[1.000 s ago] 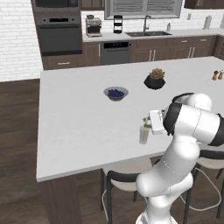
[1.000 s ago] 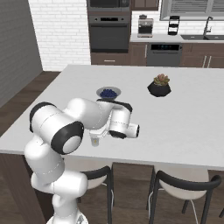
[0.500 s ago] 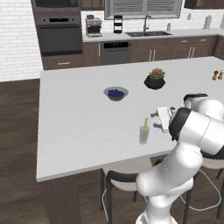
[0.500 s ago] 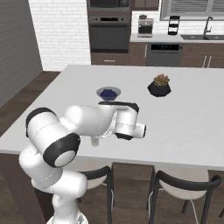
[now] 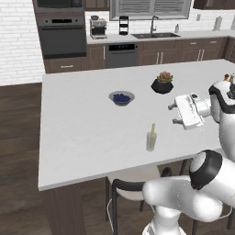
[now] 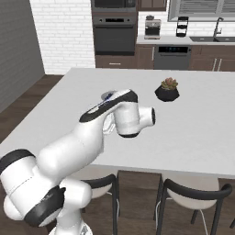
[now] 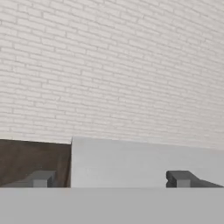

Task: Take a straw from the drawer in front and place it inside the glass cup on the dining counter.

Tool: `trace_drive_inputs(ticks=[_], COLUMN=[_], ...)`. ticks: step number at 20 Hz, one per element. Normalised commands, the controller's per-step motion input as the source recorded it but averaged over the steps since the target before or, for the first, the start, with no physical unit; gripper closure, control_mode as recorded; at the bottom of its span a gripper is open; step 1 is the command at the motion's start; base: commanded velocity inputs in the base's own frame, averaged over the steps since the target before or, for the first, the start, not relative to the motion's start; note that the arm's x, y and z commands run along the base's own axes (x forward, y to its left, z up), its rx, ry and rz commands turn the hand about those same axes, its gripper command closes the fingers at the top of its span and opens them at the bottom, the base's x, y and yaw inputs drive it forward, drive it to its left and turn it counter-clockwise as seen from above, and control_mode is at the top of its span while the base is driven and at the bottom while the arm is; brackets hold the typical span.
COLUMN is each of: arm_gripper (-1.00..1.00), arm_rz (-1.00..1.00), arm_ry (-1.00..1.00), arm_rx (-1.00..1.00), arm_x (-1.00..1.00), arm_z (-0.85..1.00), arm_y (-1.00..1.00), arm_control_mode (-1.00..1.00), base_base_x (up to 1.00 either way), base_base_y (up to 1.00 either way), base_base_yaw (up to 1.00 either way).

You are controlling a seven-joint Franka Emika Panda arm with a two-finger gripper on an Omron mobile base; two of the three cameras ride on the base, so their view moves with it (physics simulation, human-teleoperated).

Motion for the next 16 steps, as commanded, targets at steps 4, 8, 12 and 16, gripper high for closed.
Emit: trace_drive_inputs(ticks=[4, 8, 12, 16], arm_gripper=[-1.00, -1.00, -1.00, -1.00], arm_rz=[-0.01, 0.00, 0.02, 0.07], arm_ry=[-0.12, 0.00, 0.11, 0.18], arm_rx=[-0.47, -0.45, -0.38, -0.33], arm_x=[-0.60, -0.26, -0.02, 0.00], arm_z=[0.86, 0.53, 0.19, 0.00], arm_y=[0.63, 0.83, 0.95, 1.00], arm_control_mode=[-1.00, -1.00, -1.00, -1.00], base_base_x=[0.00, 0.00, 0.00, 0.00], base_base_y=[0.00, 0.00, 0.00, 0.00], base_base_yaw=[0.00, 0.00, 0.00, 0.00])
